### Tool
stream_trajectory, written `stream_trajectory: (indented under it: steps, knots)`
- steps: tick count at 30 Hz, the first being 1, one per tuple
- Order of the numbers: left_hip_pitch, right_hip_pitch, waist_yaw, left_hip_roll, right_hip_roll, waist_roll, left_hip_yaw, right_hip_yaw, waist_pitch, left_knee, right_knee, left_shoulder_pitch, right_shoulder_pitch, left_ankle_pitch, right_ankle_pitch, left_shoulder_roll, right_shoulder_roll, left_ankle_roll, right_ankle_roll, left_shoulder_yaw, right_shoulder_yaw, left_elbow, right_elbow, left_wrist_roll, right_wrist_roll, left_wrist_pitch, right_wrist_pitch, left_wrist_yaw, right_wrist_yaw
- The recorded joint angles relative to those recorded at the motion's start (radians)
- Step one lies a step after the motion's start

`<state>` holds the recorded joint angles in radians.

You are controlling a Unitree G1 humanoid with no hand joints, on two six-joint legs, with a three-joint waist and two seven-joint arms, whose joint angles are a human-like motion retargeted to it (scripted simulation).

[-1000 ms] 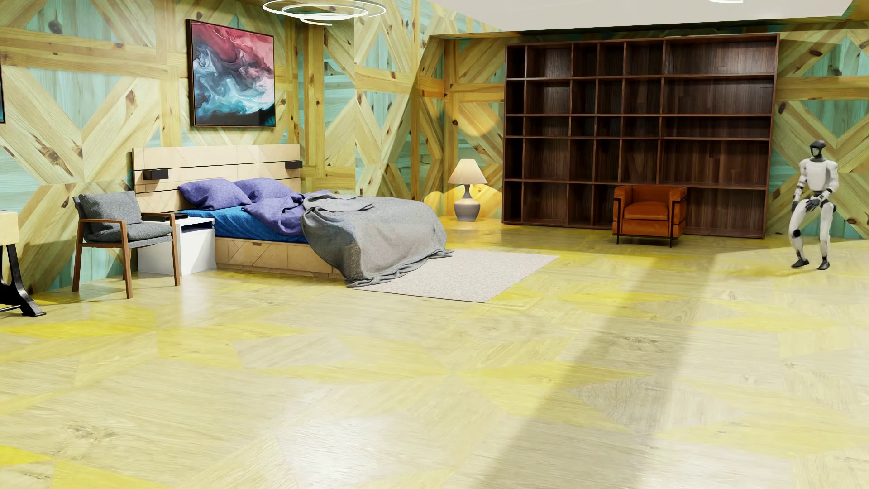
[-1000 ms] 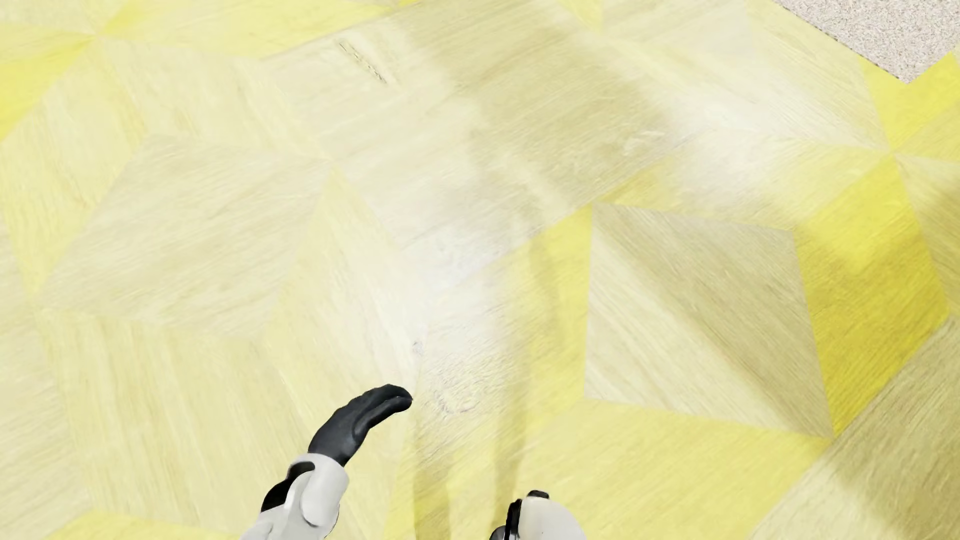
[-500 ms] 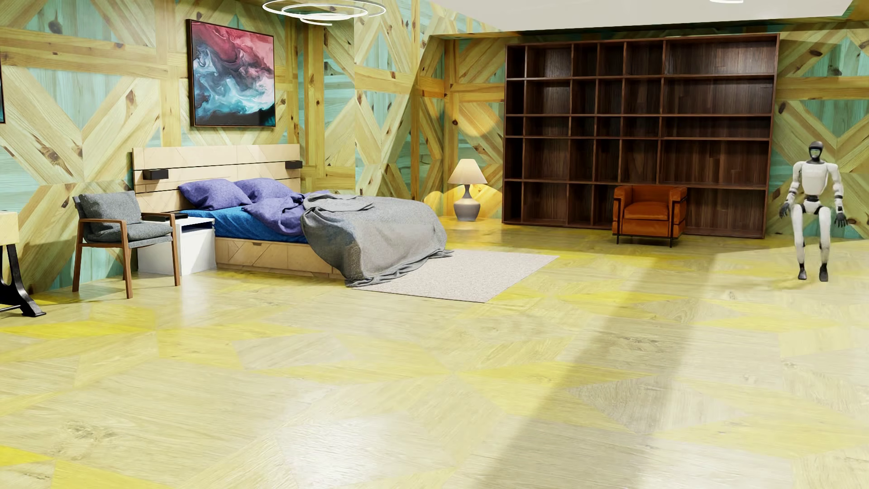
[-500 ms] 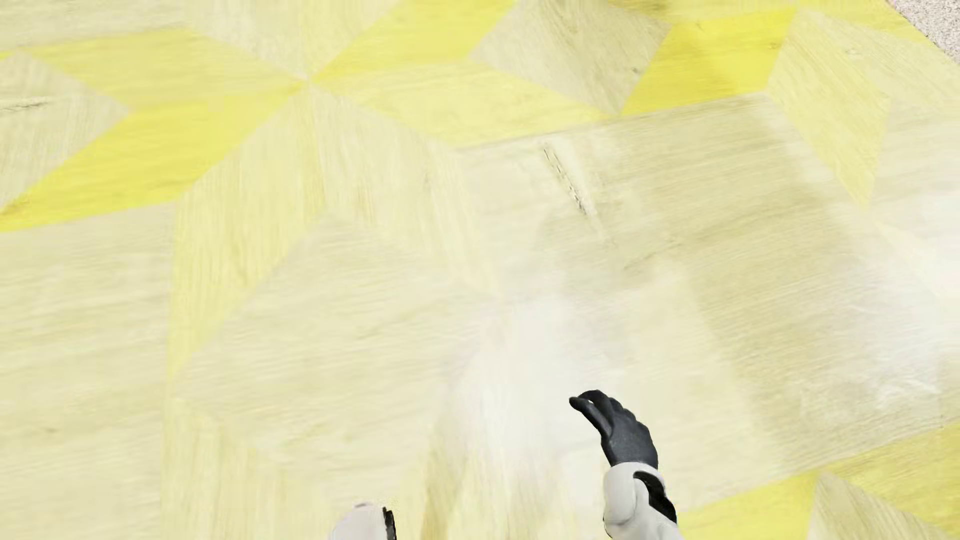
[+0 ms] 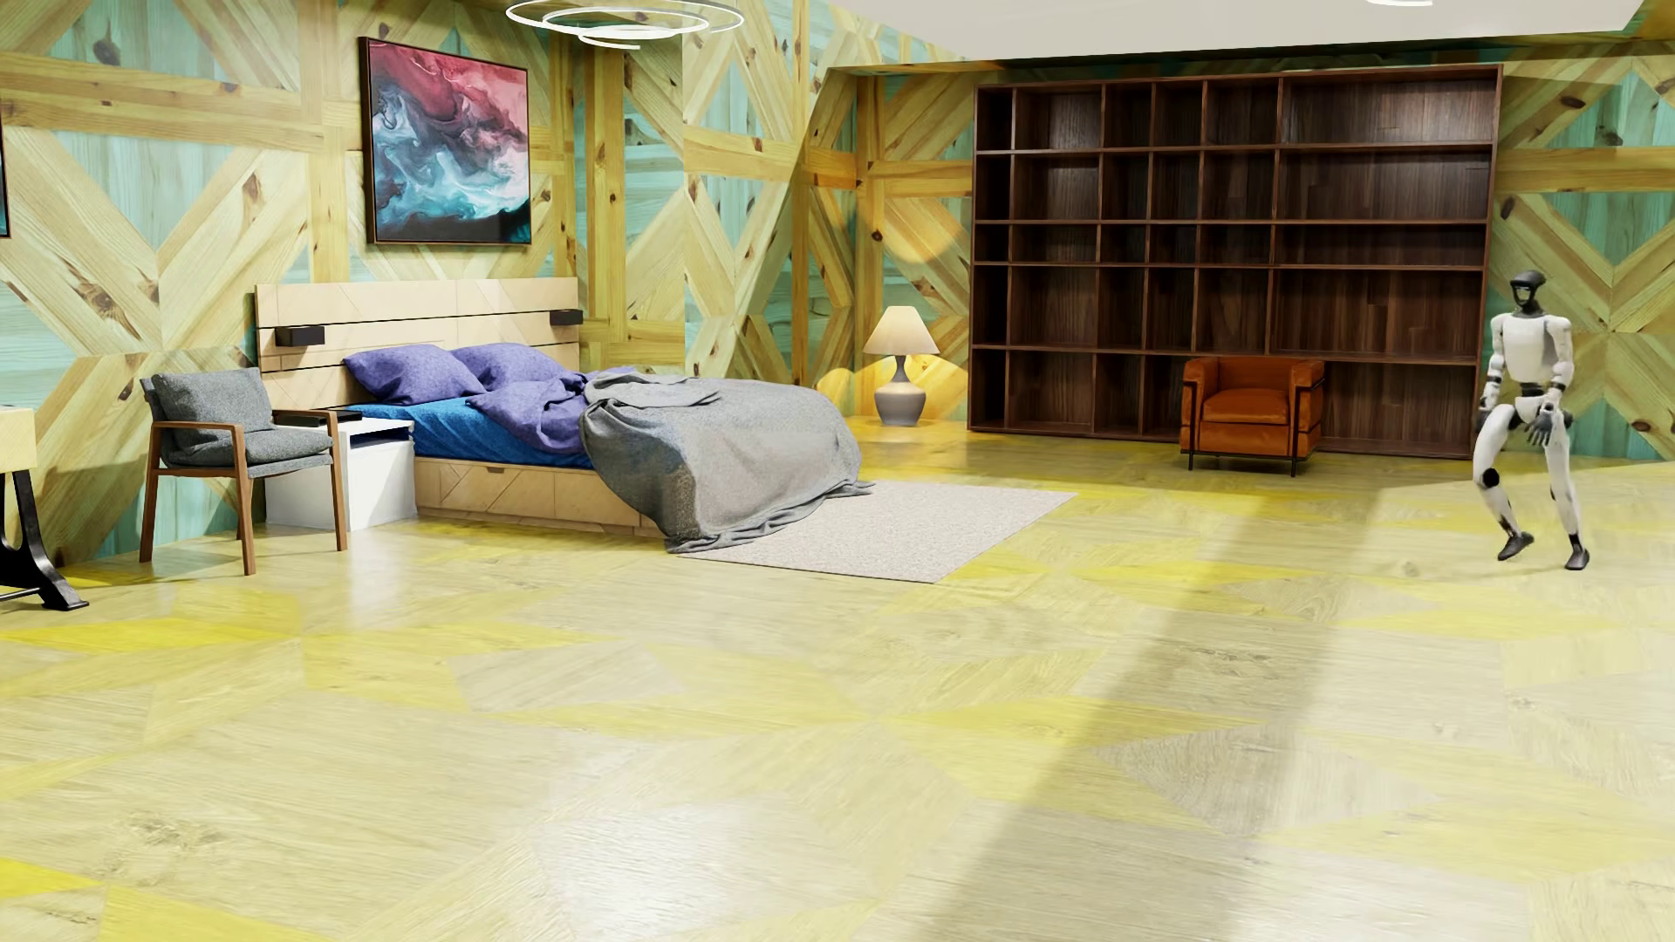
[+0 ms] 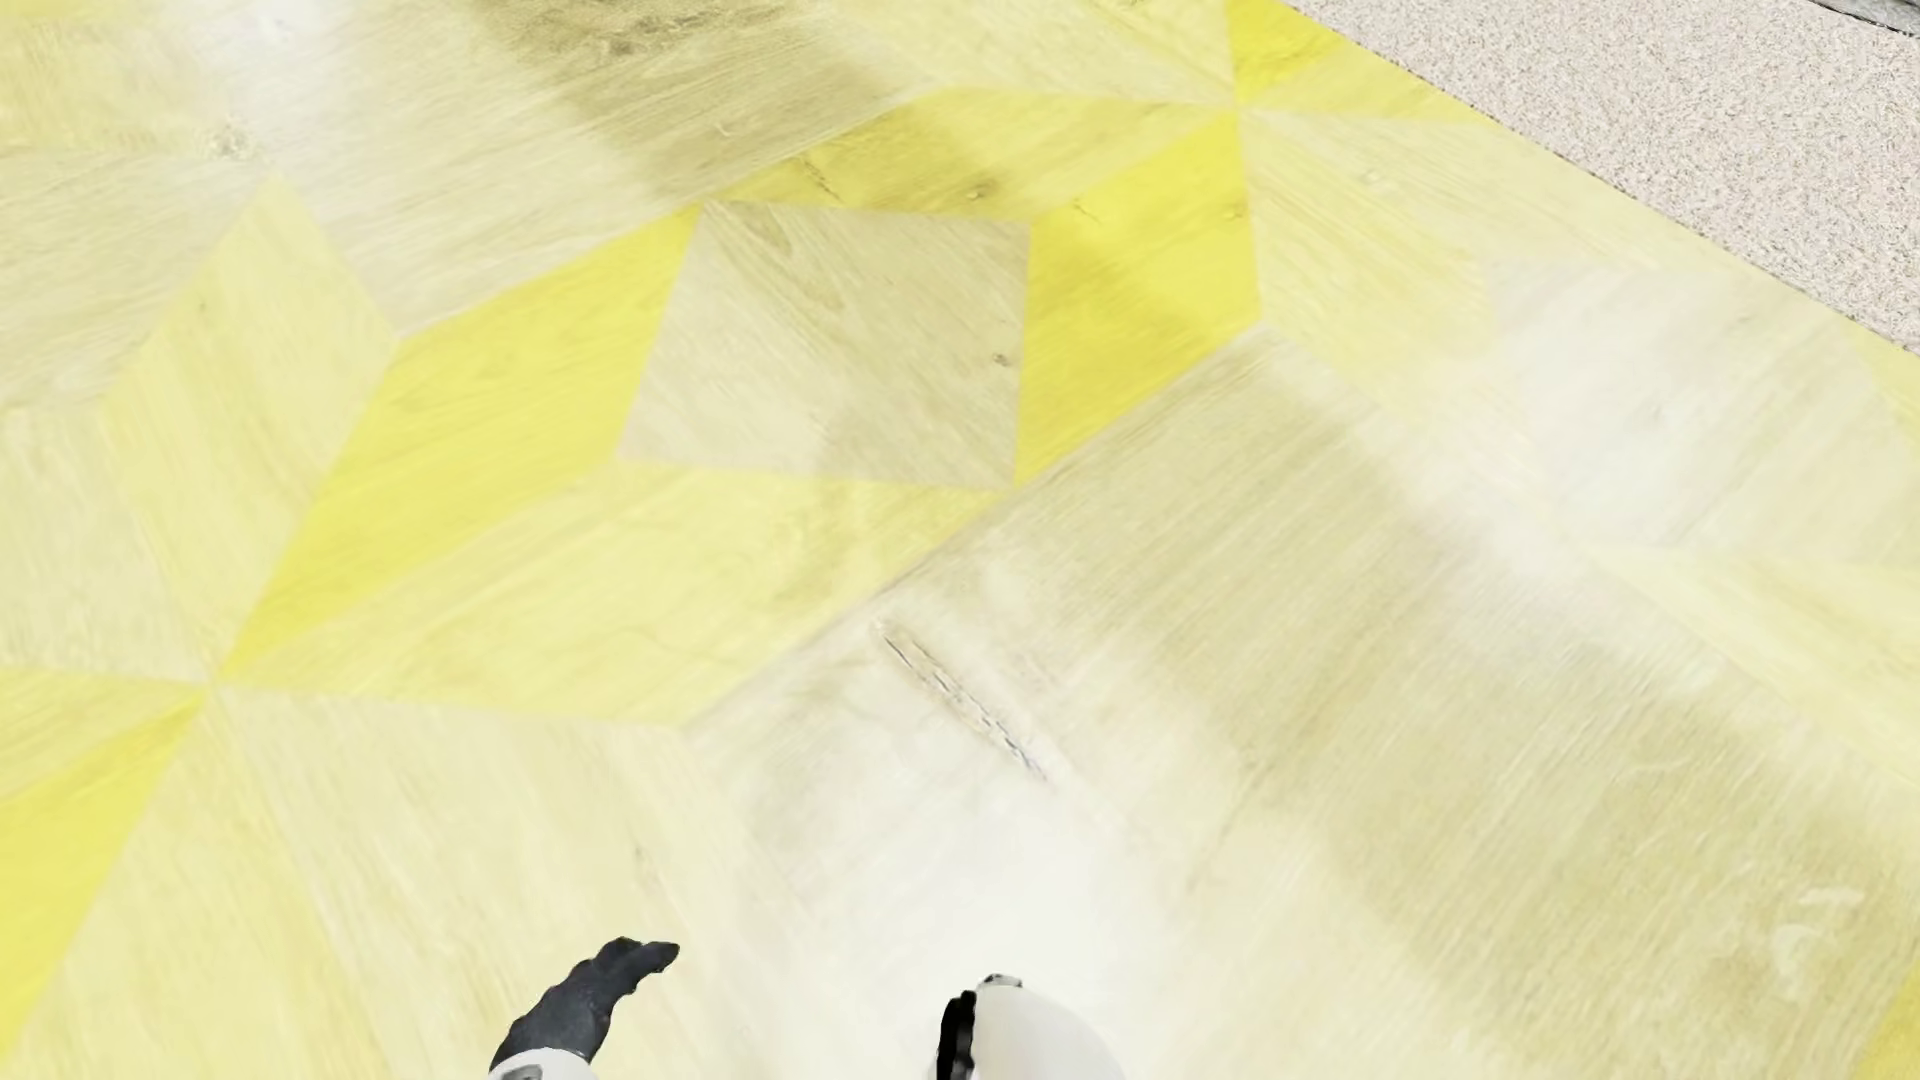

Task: Go to the bed

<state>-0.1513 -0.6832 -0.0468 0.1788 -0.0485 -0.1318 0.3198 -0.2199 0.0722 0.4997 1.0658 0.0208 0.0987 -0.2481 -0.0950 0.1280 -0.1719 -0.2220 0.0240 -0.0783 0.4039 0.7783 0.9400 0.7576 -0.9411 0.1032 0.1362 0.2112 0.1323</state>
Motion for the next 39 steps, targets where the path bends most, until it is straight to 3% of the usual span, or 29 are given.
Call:
stream_trajectory:
  steps: [2,3,5,6,7,8,9,10,12,13,14,15,16,19,20,21,22,23,24,25,26,28,30,31,32,34,36,38,39]
  knots:
    - [0.192,-0.127,-0.027,-0.069,-0.018,0.001,0.062,0.025,-0.014,-0.143,-0.343,-0.111,0.05,0.009,-0.009,-0.002,-0.05,-0.018,-0.047,0.05,-0.021,-0.147,0.087,-0.131,-0.005,-0.042,-0.042,0.11,0.103]
    - [0.276,-0.166,-0.041,-0.104,-0.021,0.008,0.067,0.049,-0.02,-0.202,-0.509,-0.156,0.085,0.028,-0.007,-0.004,-0.058,-0.024,-0.068,0.058,-0.084,-0.234,0.1,-0.192,0.021,-0.051,-0.023,0.156,0.068]
    - [0.407,-0.181,-0.068,-0.132,-0.036,0.032,0.025,0.04,-0.03,-0.216,-0.625,-0.168,0.154,0.128,-0.019,-0.01,-0.017,-0.025,-0.093,0.053,-0.303,-0.406,0.133,-0.261,0.131,-0.096,0.118,0.171,-0.143]
    - [0.432,-0.159,-0.079,-0.11,-0.042,0.051,-0.02,0.007,-0.034,-0.135,-0.566,-0.137,0.18,0.236,0.004,-0.004,0.03,-0.021,-0.139,0.04,-0.41,-0.469,0.141,-0.24,0.177,-0.106,0.208,0.139,-0.259]
    - [0.412,-0.133,-0.085,-0.066,-0.026,0.078,-0.078,-0.012,-0.034,0.021,-0.483,-0.096,0.196,0.375,0.078,0.016,0.087,-0.004,-0.203,0.019,-0.486,-0.511,0.133,-0.171,0.208,-0.096,0.26,0.1,-0.322]
    - [0.336,-0.103,-0.082,-0.014,0.007,0.11,-0.132,-0.021,-0.028,0.246,-0.403,-0.055,0.192,0.503,0.085,0.042,0.135,0.031,-0.227,-0.005,-0.521,-0.527,0.119,-0.075,0.221,-0.071,0.254,0.064,-0.312]
    - [0.205,-0.067,-0.071,0.017,0.052,0.143,-0.201,-0.039,-0.017,0.486,-0.344,-0.019,0.16,0.542,0.033,0.061,0.163,0.068,-0.238,-0.033,-0.51,-0.51,0.108,0.011,0.201,-0.04,0.221,0.031,-0.266]
    - [0.042,-0.015,-0.06,-0.005,0.108,0.172,-0.301,-0.044,-0.005,0.685,-0.323,0.006,0.104,0.471,-0.028,0.07,0.17,0.064,-0.233,-0.066,-0.462,-0.45,0.094,0.057,0.136,-0.008,0.2,-0.014,-0.254]
    - [-0.273,0.136,-0.05,-0.033,0.214,0.202,-0.402,-0.009,0.007,0.832,-0.382,0.036,-0.029,0.306,-0.111,0.084,0.186,0.084,-0.226,-0.139,-0.393,-0.217,0.0,0.065,0.009,0.037,0.191,-0.171,-0.366]
    - [-0.394,0.224,-0.046,-0.019,0.255,0.205,-0.392,0.038,0.008,0.775,-0.437,0.051,-0.088,0.233,-0.137,0.096,0.207,0.114,-0.226,-0.178,-0.399,-0.084,-0.075,0.083,0.021,0.052,0.14,-0.267,-0.392]
    - [-0.485,0.315,-0.038,-0.004,0.283,0.203,-0.355,0.094,0.009,0.648,-0.493,0.074,-0.145,0.182,-0.157,0.103,0.222,0.144,-0.228,-0.213,-0.397,0.026,-0.148,0.118,0.062,0.065,0.058,-0.35,-0.36]
    - [-0.545,0.406,-0.027,-0.002,0.298,0.197,-0.314,0.153,0.007,0.469,-0.549,0.102,-0.203,0.155,-0.173,0.103,0.219,0.166,-0.229,-0.23,-0.364,0.1,-0.223,0.152,0.091,0.074,-0.019,-0.407,-0.304]
    - [-0.577,0.499,-0.013,-0.018,0.302,0.191,-0.288,0.217,0.006,0.254,-0.605,0.139,-0.262,0.144,-0.185,0.094,0.198,0.147,-0.227,-0.224,-0.306,0.134,-0.302,0.171,0.087,0.077,-0.082,-0.425,-0.269]
    - [-0.576,0.77,0.037,-0.071,0.268,0.181,-0.256,0.37,0.009,-0.283,-0.705,0.276,-0.396,0.142,-0.174,0.029,0.114,0.012,-0.21,-0.098,-0.153,0.099,-0.508,0.125,0.031,0.06,-0.206,-0.282,-0.34]
    - [-0.579,0.842,0.056,-0.074,0.251,0.174,-0.23,0.388,0.01,-0.252,-0.676,0.316,-0.403,0.13,-0.139,0.007,0.099,0.008,-0.2,-0.055,-0.132,0.083,-0.534,0.108,0.057,0.06,-0.224,-0.217,-0.367]
    - [-0.587,0.891,0.077,-0.088,0.228,0.161,-0.231,0.403,0.01,-0.128,-0.613,0.344,-0.386,0.147,-0.066,-0.019,0.083,0.058,-0.168,-0.022,-0.121,0.078,-0.54,0.1,0.102,0.069,-0.221,-0.169,-0.378]
    - [-0.587,0.903,0.094,-0.104,0.206,0.143,-0.22,0.425,0.01,0.009,-0.499,0.358,-0.352,0.219,0.059,-0.048,0.06,0.122,-0.067,0.004,-0.108,0.084,-0.53,0.094,0.144,0.08,-0.197,-0.148,-0.372]
    - [-0.575,0.864,0.108,-0.11,0.19,0.121,-0.188,0.448,0.013,0.127,-0.321,0.352,-0.313,0.238,0.208,-0.076,0.034,0.151,0.113,0.023,-0.09,0.099,-0.506,0.09,0.164,0.088,-0.157,-0.157,-0.353]
    - [-0.546,0.765,0.119,-0.118,0.174,0.098,-0.153,0.444,0.019,0.206,-0.104,0.323,-0.276,0.17,0.326,-0.094,0.016,0.193,0.217,0.033,-0.068,0.119,-0.457,0.096,0.165,0.092,-0.105,-0.188,-0.329]
    - [-0.488,0.627,0.127,-0.13,0.146,0.077,-0.117,0.413,0.025,0.232,0.092,0.277,-0.245,0.098,0.336,-0.097,0.012,0.218,0.211,0.033,-0.046,0.133,-0.373,0.12,0.157,0.095,-0.043,-0.219,-0.305]
    - [-0.402,0.477,0.126,-0.152,0.117,0.058,-0.087,0.399,0.028,0.206,0.22,0.221,-0.22,0.044,0.259,-0.092,0.018,0.224,0.166,0.029,-0.023,0.132,-0.256,0.156,0.149,0.096,0.023,-0.227,-0.272]
    - [-0.201,0.207,0.11,-0.214,0.055,0.031,-0.057,0.334,0.026,0.078,0.249,0.108,-0.174,-0.011,0.133,-0.078,0.017,0.231,0.057,0.033,0.061,0.085,0.005,0.2,0.103,0.081,0.097,-0.154,-0.133]
    - [-0.024,0.013,0.077,-0.276,0.024,0.02,-0.077,0.271,0.018,-0.039,0.031,-0.007,-0.091,-0.045,0.028,-0.062,-0.026,0.233,-0.001,0.042,0.151,0.012,0.158,0.17,0.034,0.004,0.03,-0.082,0.025]
    - [0.055,-0.052,0.057,-0.299,0.009,0.018,-0.104,0.254,0.013,-0.083,-0.148,-0.066,-0.035,-0.063,0.004,-0.048,-0.048,0.231,0.001,0.027,0.136,-0.045,0.17,0.138,0.039,-0.04,0.002,-0.077,0.048]
    - [0.136,-0.09,0.036,-0.316,0.0,0.019,-0.139,0.259,0.009,-0.13,-0.365,-0.123,0.032,-0.076,-0.01,-0.027,-0.064,0.229,-0.008,0.002,0.072,-0.109,0.148,0.108,0.078,-0.08,0.003,-0.078,0.019]
    - [0.299,-0.11,-0.008,-0.321,-0.01,0.029,-0.212,0.302,0.003,-0.21,-0.75,-0.208,0.159,-0.057,0.004,0.02,-0.065,0.227,-0.03,-0.045,-0.082,-0.231,0.082,0.062,0.161,-0.122,0.063,-0.044,-0.131]
    - [0.411,-0.125,-0.048,-0.285,-0.028,0.053,-0.273,0.244,0.002,-0.144,-0.675,-0.217,0.22,0.065,0.068,0.041,-0.046,0.206,-0.049,-0.051,-0.141,-0.301,0.102,0.01,0.147,-0.098,0.136,0.022,-0.188]
    - [0.355,-0.104,-0.069,-0.203,0.001,0.107,-0.301,0.175,0.008,0.189,-0.441,-0.143,0.184,0.384,0.141,0.056,-0.008,0.135,-0.05,-0.043,-0.147,-0.32,0.183,-0.036,0.108,-0.045,0.145,0.042,-0.092]
    - [0.243,-0.064,-0.067,-0.152,0.034,0.14,-0.303,0.143,0.015,0.429,-0.372,-0.097,0.135,0.534,0.09,0.065,0.007,0.08,-0.066,-0.053,-0.141,-0.306,0.203,-0.038,0.085,-0.019,0.112,0.023,-0.033]
